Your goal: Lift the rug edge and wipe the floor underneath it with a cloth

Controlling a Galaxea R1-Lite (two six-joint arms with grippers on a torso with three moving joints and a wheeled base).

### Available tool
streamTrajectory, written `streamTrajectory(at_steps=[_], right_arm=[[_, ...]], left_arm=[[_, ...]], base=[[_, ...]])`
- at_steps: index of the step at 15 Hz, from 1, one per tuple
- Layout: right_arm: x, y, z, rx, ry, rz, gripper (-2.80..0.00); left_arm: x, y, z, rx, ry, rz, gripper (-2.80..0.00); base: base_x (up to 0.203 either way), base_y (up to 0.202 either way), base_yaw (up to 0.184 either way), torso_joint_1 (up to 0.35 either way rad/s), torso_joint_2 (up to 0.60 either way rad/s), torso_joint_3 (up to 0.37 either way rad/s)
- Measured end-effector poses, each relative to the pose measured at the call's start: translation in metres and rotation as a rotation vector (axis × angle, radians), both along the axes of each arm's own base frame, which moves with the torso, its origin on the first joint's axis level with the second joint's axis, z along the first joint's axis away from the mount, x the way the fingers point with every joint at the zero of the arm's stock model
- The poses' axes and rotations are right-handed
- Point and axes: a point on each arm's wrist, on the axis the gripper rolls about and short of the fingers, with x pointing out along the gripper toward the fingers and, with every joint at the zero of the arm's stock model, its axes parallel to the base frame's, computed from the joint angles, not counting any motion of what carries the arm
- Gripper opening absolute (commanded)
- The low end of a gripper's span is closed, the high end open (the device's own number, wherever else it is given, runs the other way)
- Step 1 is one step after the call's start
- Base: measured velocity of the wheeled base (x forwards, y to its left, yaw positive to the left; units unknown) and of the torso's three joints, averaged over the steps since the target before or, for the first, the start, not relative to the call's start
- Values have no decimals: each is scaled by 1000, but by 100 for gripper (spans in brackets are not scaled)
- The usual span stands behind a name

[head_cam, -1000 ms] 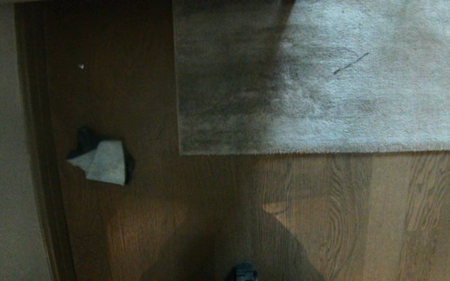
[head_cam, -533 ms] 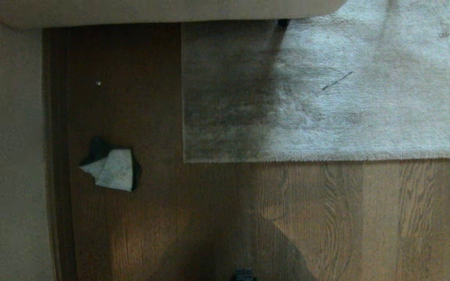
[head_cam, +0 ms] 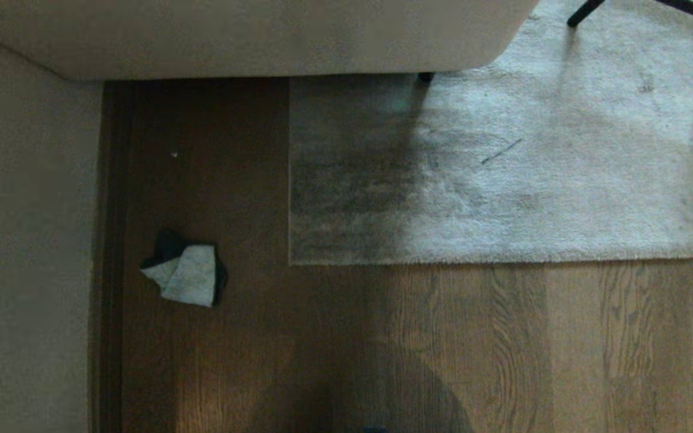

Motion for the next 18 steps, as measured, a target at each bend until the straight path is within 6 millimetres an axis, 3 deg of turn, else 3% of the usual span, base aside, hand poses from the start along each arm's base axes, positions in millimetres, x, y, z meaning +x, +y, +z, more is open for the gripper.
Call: streamTrajectory(at_steps=[18], right_arm=[[0,0,0,0,0,0,-280]], left_arm=[[0,0,0,-4,0,3,-280]], base=[[0,0,0,2,1,202]])
